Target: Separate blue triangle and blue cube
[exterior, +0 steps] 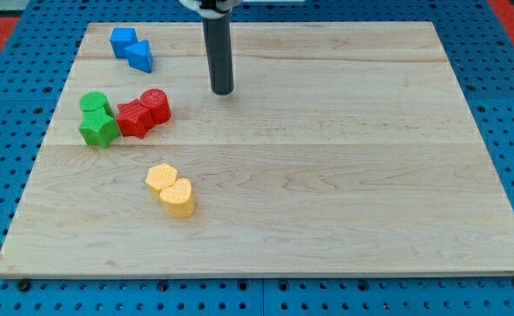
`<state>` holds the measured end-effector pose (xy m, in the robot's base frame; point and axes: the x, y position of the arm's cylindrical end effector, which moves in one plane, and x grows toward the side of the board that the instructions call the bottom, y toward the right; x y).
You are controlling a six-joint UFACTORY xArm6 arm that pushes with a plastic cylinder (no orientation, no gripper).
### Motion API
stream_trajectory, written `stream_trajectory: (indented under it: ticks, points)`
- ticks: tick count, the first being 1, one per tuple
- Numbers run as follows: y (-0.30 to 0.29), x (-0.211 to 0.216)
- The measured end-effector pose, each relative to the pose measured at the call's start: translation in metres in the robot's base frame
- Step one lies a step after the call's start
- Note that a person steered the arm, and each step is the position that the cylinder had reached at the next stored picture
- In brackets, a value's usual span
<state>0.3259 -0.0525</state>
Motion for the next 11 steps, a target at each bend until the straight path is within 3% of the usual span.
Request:
stream_trajectory:
  ticks: [2, 3, 4, 5, 8, 11]
  points:
    - [-0.019, -0.089]
    - [-0.075, -0.118]
    - [-0.170, -0.130]
    - [-0.230, -0.119]
    - [-0.165, -0.038]
    - [-0.213, -0.083]
